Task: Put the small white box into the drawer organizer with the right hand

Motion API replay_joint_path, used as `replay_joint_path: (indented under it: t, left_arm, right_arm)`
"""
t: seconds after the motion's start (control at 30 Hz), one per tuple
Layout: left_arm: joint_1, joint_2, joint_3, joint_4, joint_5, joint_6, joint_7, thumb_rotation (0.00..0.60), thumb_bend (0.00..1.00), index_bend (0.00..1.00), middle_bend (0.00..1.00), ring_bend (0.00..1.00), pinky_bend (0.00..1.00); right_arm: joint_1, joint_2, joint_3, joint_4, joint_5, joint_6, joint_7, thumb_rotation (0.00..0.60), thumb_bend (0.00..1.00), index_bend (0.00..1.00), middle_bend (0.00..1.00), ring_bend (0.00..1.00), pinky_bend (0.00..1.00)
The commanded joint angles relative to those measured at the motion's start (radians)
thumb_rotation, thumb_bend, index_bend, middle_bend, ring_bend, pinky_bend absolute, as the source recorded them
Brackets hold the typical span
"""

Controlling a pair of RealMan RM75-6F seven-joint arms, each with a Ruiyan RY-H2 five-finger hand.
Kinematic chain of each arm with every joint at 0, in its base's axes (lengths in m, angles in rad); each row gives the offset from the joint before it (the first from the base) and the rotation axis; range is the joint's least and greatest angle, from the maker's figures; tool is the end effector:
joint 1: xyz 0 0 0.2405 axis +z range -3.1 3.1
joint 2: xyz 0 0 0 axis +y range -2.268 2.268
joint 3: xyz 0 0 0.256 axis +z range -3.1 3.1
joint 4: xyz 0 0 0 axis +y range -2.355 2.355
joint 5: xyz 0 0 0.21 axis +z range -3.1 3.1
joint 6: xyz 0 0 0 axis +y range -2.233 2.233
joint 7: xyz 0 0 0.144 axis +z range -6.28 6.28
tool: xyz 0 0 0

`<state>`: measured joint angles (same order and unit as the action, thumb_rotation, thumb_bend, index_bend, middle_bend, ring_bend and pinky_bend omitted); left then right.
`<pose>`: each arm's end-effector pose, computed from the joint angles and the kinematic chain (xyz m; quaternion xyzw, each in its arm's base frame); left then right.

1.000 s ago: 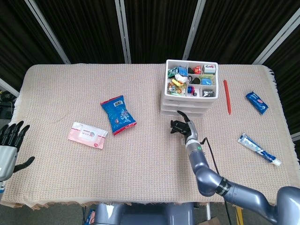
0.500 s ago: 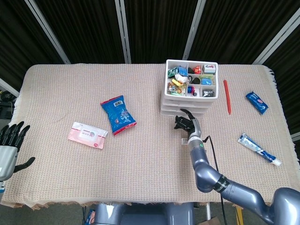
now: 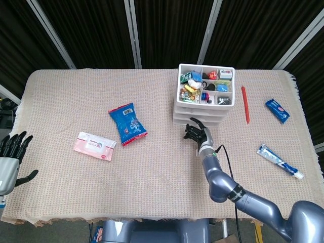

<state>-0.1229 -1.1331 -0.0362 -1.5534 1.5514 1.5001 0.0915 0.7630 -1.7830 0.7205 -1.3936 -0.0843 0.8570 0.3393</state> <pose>-0.3078 0.1907 0.1573 -0.6382 -0.3222 -0.3698 0.5934 -0.1304 -0.3902 -0.0473 0.0133 -0.8703 0.4613 0.1719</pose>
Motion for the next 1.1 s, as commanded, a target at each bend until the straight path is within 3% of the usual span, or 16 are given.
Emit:
replay_joint_path:
  t: [0.03,0.5,0.93,1.1]
  left_arm:
    - [-0.001,0.002,0.001,-0.001,0.001,-0.002,-0.003,0.6,0.2,0.05,0.0,0.0,0.0]
    - [-0.002,0.003,0.001,-0.005,-0.005,-0.007,-0.002,0.6,0.2,0.05,0.0,0.0,0.0]
    - [-0.001,0.003,0.004,-0.011,-0.001,-0.006,-0.001,0.6,0.2,0.06,0.0,0.0,0.0]
    - [-0.001,0.003,0.004,-0.01,-0.002,-0.007,0.001,0.6,0.2,0.06,0.0,0.0,0.0]
  right_arm:
    - [0.009,-0.002,0.008,0.009,0.008,-0.006,-0.009,0.6,0.39,0.28,0.66,0.64,0.55]
    - [-0.01,0.01,0.007,-0.06,0.025,-0.01,-0.016,0.6,0.39,0.34,0.66,0.64,0.55]
    - [-0.101,0.034,-0.061,-0.242,-0.051,0.01,0.007,0.6,0.39,0.34,0.66,0.64,0.55]
    - [-0.117,0.051,-0.112,-0.301,-0.106,0.056,-0.028,0.6,0.39,0.25,0.64,0.62,0.55]
